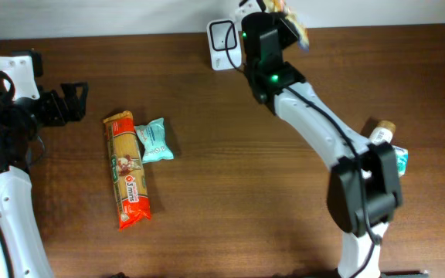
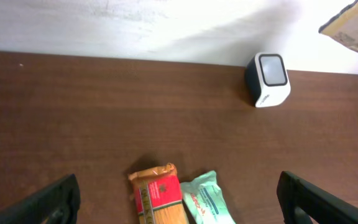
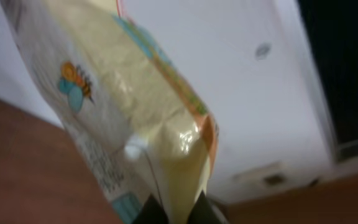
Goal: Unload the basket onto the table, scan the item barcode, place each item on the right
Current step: 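Hold the wipes packet over the scanner window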
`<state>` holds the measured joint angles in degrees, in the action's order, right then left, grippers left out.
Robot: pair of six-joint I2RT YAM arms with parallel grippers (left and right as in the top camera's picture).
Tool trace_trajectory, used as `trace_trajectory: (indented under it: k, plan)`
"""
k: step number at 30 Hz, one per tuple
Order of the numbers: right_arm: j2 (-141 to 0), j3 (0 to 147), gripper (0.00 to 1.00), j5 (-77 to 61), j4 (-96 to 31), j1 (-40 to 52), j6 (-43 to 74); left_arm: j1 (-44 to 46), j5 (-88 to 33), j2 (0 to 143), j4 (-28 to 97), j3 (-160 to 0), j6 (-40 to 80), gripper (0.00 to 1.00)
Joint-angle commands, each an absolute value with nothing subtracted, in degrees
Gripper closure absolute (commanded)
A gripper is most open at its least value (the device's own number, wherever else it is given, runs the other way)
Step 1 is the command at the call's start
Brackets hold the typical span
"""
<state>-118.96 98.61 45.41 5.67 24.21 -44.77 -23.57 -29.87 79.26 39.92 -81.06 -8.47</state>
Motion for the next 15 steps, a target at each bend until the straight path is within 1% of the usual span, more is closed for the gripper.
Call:
trace_trajectory:
  k: [1,2,3,7,9,12,15]
  plan:
    - [-124.36,99.77,0.96,52.99,18.74,25.17,-66.81,-23.4,-30.61,78.74,39.7,-81.65,-7.99,0.01]
    - [-127.02,99.77,0.96,53.58,23.33,25.17,-72.88,-23.4,-30.63,78.74,39.7,-81.65,-7.99,0.01]
    - [-128.86,99.77,0.96,53.63,25.47,25.17,-75.68,-23.4,-30.63,78.74,39.7,-81.65,-7.99,0.01]
    - [-132.86,99.77,0.96,51.37,35.68,25.1,-77.82,-23.4,-30.63,78.74,39.7,-81.65,-7.99,0.01]
    - [-133.29,99.77,0.96,48.53,36.73,24.99,-77.82,-23.4,-30.63,78.74,39.7,-81.65,-7.99,0.01]
    - [-135.48,99.79,0.96,46.68,39.53,24.99,-82.13,-23.4,-30.63,78.74,39.7,-81.65,-7.99,0.01]
    - [-136.92,99.79,0.96,43.31,39.97,24.75,-82.32,-23.4,-30.61,78.74,39.7,-81.65,-7.99,0.01]
